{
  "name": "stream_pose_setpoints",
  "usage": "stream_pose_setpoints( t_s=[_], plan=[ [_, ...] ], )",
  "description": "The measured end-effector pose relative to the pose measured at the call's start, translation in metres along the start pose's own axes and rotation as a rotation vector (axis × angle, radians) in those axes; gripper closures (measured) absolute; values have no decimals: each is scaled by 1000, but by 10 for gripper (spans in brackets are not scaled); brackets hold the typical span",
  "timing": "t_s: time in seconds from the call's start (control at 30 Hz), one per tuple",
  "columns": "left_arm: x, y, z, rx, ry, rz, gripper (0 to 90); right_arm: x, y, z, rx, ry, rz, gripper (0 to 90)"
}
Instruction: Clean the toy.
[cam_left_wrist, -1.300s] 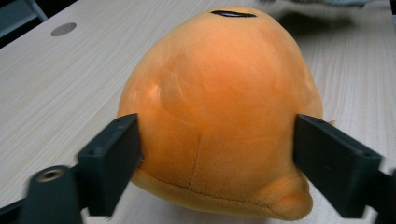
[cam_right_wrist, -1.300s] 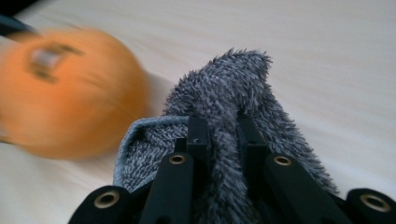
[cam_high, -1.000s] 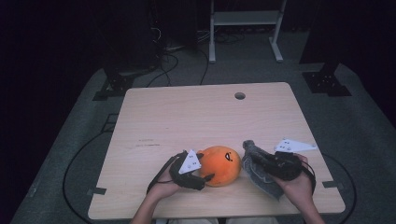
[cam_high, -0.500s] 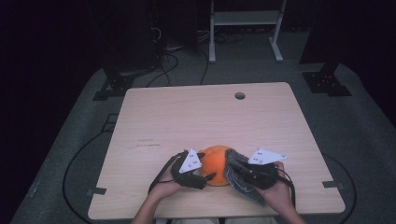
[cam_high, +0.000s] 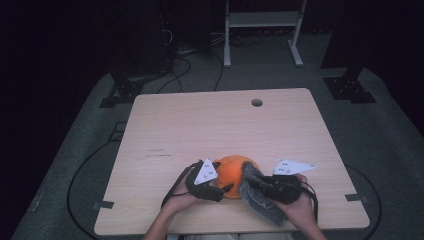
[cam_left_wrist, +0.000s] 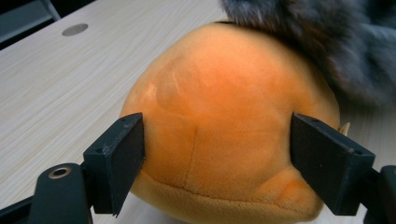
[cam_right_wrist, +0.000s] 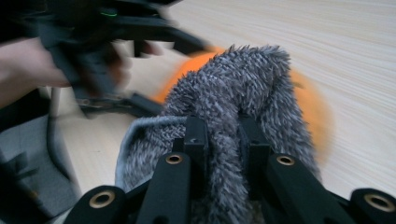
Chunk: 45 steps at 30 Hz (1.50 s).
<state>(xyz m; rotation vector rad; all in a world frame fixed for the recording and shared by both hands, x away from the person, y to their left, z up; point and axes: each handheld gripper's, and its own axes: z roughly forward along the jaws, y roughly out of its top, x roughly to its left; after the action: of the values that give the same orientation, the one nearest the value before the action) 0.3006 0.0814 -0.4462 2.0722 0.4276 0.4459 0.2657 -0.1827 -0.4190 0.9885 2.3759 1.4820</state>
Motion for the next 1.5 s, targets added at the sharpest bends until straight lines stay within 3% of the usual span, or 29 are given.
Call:
stream_pose_setpoints(
  t_s=[0.07,0.1,0.17,0.2,0.23,0.27,0.3,0.33,0.37,0.47,0.5,0.53,0.57,0.6,0.73,0.87,0.97,1.0,1.07,1.17,1.2,1.27,1.33,1.4,1.5],
  plan=[
    [-1,0,0,-1,3,-4,202,6,0,7,38,-81,-87,760],
    [-1,1,0,1,6,3,209,3,-1,9,42,-95,-100,761],
    [-1,1,0,-2,6,3,212,-3,-3,9,39,-91,-81,762],
    [-1,0,0,-3,4,-9,211,-19,-6,4,37,-73,-19,763],
    [-1,0,0,-3,4,-9,210,-19,-6,4,37,-73,-19,763],
    [1,0,0,0,-2,-15,208,-32,-12,-3,48,-142,12,765],
    [1,0,0,0,-2,-15,206,-32,-12,-3,48,-142,12,765],
    [3,-1,0,3,-4,-25,203,-41,-16,-7,55,-155,56,766],
    [3,-1,0,4,-4,-31,200,-43,-17,-9,46,-156,60,766],
    [2,-1,0,5,3,-27,191,-32,-11,-13,-6,-78,27,758],
    [2,-1,0,5,3,-27,189,-32,-11,-13,-6,-78,27,758],
    [1,-1,0,6,4,-21,188,-22,-8,-8,-4,-28,-23,738],
    [1,-1,0,6,4,-21,188,-22,-8,-8,-4,-28,-23,738],
    [1,0,0,8,4,-19,189,-16,-10,1,24,-64,-74,673],
    [-3,1,1,19,-7,4,212,-17,-10,7,23,-69,-78,525],
    [-8,4,2,40,-8,36,223,-14,-10,10,33,-77,-110,488],
    [-9,4,3,31,-6,34,223,-16,-10,12,32,-83,-108,502],
    [-9,3,3,25,-8,35,219,-16,-11,11,46,-119,-114,641],
    [-6,2,3,10,-7,15,202,-20,-11,9,69,-121,-119,713],
    [-4,1,2,9,-1,2,195,-26,-11,5,85,-123,-89,737],
    [-4,-1,2,2,2,-10,194,-33,-14,3,110,-174,-73,746],
    [-3,-2,1,3,-2,-10,195,-41,-17,-1,119,-198,-44,748],
    [-3,-3,2,2,-3,-14,194,-41,-16,-4,78,-171,-14,748],
    [-4,-4,2,-4,-1,-19,194,-36,-11,-5,11,-100,8,748],
    [-4,-5,1,1,-1,-9,190,-29,-9,-1,6,-73,-10,748]
  ],
)
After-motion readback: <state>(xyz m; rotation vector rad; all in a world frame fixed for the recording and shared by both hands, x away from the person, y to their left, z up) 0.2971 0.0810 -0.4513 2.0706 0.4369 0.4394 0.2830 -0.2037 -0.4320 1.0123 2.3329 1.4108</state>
